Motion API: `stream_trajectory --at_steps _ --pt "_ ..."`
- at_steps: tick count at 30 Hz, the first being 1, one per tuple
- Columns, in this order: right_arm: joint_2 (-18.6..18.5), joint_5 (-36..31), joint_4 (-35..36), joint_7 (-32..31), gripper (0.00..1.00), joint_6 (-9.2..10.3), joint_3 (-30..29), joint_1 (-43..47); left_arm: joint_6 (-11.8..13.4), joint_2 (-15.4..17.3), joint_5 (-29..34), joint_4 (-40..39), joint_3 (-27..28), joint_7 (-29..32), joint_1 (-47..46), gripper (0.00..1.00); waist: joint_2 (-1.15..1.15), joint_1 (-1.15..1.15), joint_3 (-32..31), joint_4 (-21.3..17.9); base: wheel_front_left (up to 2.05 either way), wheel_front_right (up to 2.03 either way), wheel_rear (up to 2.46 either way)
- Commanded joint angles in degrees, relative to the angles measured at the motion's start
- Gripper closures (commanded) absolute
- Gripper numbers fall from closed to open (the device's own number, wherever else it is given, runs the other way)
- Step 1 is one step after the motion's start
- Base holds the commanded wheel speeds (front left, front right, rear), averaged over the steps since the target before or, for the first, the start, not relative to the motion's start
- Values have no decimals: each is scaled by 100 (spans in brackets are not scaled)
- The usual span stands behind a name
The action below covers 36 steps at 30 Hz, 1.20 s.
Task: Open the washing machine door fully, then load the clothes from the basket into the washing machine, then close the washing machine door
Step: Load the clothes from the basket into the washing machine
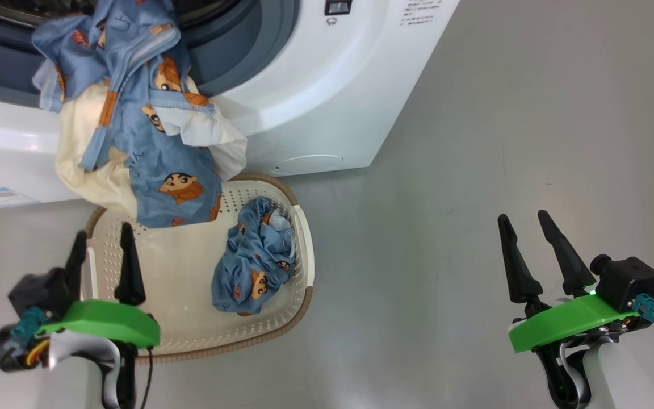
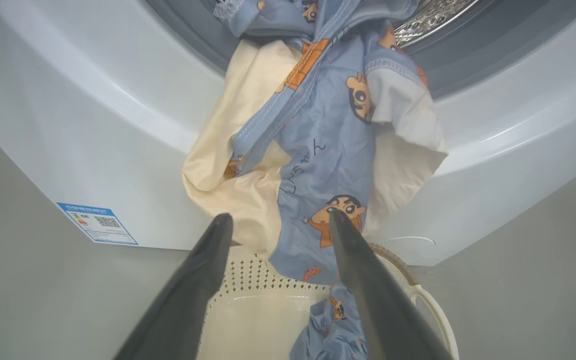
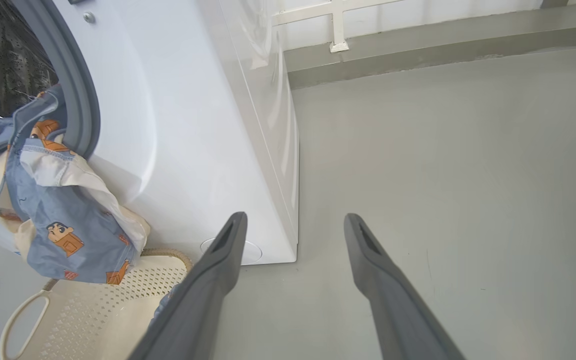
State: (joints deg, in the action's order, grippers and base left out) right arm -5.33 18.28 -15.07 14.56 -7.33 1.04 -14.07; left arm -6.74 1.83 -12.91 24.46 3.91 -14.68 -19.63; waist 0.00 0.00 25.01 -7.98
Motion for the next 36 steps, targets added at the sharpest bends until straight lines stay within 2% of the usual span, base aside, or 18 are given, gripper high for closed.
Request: stream_trajectory --at_steps 1,14,22,29,36 --pt "-29 -4 144 44 0 -16 135 26 17 106 -77 79 105 -32 -8 0 0 0 37 -8 0 0 0" --pt "-31 -13 203 44 0 -16 151 -122 -68 185 -326 1742 -143 -32 -959 0 0 0 416 -9 0 0 0" --pt "-31 -12 227 44 0 -16 243 -249 -73 413 -888 2735 -828 -32 -1797 0 0 0 635 -52 0 0 0" --pt "-28 -5 218 44 0 -16 335 -280 -74 666 -1343 3174 -1270 -32 -2297 0 0 0 702 -135 0 0 0" --pt "-27 11 229 44 0 -16 427 -322 -74 892 -1791 3221 -1782 -32 -2638 0 0 0 778 -226 0 0 0"
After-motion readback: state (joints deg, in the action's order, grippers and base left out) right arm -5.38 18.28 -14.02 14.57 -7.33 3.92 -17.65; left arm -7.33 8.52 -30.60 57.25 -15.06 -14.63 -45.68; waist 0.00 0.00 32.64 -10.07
